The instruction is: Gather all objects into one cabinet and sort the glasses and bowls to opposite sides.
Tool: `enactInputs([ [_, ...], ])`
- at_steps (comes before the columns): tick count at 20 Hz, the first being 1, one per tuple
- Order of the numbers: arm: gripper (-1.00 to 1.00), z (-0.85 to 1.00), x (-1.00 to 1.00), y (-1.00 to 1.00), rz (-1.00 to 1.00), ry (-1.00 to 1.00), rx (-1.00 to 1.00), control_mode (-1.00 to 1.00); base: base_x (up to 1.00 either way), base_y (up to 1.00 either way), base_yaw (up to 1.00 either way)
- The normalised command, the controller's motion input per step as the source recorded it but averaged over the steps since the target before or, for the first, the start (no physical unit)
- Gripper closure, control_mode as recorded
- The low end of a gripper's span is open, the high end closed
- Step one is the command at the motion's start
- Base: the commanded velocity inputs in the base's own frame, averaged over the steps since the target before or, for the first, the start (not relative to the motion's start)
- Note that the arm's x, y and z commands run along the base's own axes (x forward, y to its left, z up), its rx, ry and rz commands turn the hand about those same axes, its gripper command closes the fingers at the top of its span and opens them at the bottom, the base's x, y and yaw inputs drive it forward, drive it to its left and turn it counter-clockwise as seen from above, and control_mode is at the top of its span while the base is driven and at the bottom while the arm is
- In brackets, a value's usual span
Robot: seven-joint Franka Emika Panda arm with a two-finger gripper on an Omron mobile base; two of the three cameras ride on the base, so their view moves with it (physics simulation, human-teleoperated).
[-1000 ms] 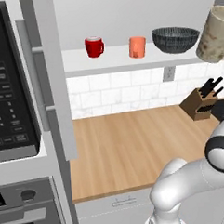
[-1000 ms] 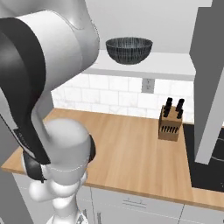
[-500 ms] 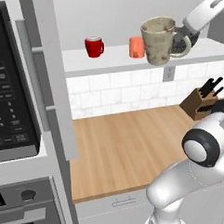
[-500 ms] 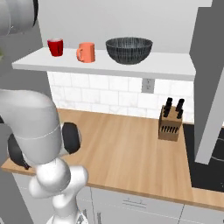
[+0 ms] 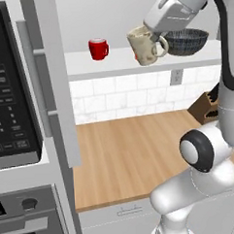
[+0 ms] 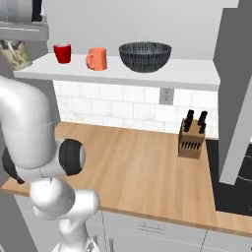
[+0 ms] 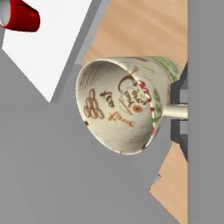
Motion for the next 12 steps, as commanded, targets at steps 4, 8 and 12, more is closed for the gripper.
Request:
enactInputs([
  [4, 1.00, -0.96, 0.88, -0.10, -0.21, -0.07, 0.34, -1.00, 0.00, 0.00, 0.00],
  [8, 1.00, -0.68, 0.78, -0.10, -0.20, -0.15, 0.47, -1.00, 0.00, 0.00, 0.00],
  [12, 1.00, 0.21, 0.48, -0.06, -0.19, -0.07, 0.26, -1.00, 0.00, 0.00, 0.00],
])
